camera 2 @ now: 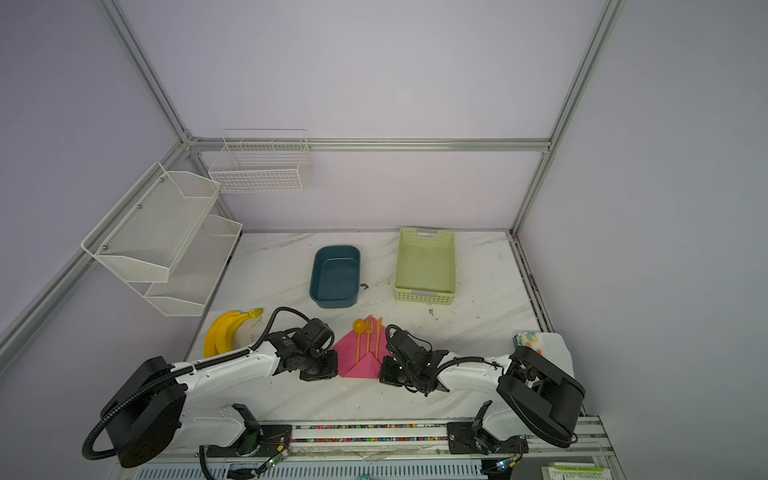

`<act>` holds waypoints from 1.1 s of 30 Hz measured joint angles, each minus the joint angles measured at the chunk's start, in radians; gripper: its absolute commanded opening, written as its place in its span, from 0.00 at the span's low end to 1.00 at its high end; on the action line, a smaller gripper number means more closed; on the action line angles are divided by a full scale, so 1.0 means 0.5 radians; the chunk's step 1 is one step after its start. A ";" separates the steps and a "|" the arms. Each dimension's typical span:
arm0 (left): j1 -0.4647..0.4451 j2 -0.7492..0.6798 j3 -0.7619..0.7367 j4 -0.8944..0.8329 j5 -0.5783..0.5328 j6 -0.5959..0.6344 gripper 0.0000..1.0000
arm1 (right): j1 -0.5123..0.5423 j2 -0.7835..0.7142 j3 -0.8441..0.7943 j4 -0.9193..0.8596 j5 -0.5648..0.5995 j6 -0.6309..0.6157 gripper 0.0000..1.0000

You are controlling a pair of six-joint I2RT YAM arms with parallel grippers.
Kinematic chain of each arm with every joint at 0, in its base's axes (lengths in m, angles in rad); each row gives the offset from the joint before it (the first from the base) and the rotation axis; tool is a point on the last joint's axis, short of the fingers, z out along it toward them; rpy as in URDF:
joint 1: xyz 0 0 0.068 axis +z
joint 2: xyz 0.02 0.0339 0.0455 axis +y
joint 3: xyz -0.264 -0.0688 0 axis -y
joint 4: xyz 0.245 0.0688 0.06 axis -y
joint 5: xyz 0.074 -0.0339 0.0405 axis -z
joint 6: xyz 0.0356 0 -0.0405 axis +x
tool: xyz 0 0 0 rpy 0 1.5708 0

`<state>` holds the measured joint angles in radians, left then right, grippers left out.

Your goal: Place the utensils on the paper napkin and roll it up

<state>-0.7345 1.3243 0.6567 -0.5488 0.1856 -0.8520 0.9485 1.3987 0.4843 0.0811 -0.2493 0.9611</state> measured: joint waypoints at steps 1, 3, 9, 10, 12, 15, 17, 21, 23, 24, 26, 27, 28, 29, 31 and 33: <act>-0.005 0.005 0.025 0.002 0.008 0.000 0.11 | 0.000 0.000 0.000 0.000 0.000 0.000 0.10; -0.028 0.026 0.079 0.007 0.031 0.000 0.11 | 0.000 0.000 0.000 0.000 0.001 0.000 0.10; -0.069 0.093 0.119 0.101 0.132 -0.004 0.11 | 0.000 -0.002 0.000 -0.005 0.004 0.002 0.10; -0.070 0.107 0.119 0.127 0.158 -0.008 0.11 | 0.000 -0.003 0.000 -0.006 0.005 0.002 0.10; -0.073 0.119 0.119 0.181 0.193 -0.024 0.10 | 0.000 -0.004 0.000 -0.008 0.006 0.003 0.10; -0.076 0.123 0.119 0.258 0.228 -0.054 0.10 | 0.000 -0.005 -0.001 -0.008 0.006 0.005 0.10; -0.077 0.137 0.119 0.299 0.247 -0.060 0.10 | 0.000 -0.011 -0.001 -0.014 0.011 0.005 0.10; -0.079 0.164 0.118 0.347 0.269 -0.079 0.10 | 0.000 -0.013 0.000 -0.021 0.013 0.006 0.10; -0.081 0.166 0.118 0.361 0.280 -0.092 0.10 | 0.000 -0.013 -0.001 -0.021 0.013 0.006 0.10; -0.081 0.166 0.118 0.367 0.283 -0.095 0.10 | 0.000 -0.013 0.000 -0.021 0.013 0.006 0.10; -0.081 0.163 0.117 0.377 0.286 -0.100 0.09 | 0.000 -0.013 0.000 -0.021 0.013 0.005 0.10; -0.081 0.159 0.115 0.377 0.286 -0.103 0.10 | 0.000 -0.013 -0.001 -0.021 0.014 0.006 0.10; -0.081 0.152 0.114 0.376 0.287 -0.108 0.10 | 0.000 -0.013 0.000 -0.021 0.014 0.005 0.10; -0.081 0.141 0.113 0.374 0.287 -0.108 0.10 | 0.000 -0.013 -0.001 -0.021 0.014 0.005 0.10; -0.081 0.117 0.113 0.374 0.292 -0.108 0.09 | 0.000 -0.013 0.000 -0.022 0.014 0.006 0.10; -0.082 0.092 0.108 0.378 0.307 -0.109 0.09 | 0.000 -0.013 -0.001 -0.022 0.014 0.006 0.10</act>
<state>-0.7753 1.3705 0.7105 -0.3599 0.3389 -0.9066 0.9485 1.3922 0.4839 0.0700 -0.2424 0.9642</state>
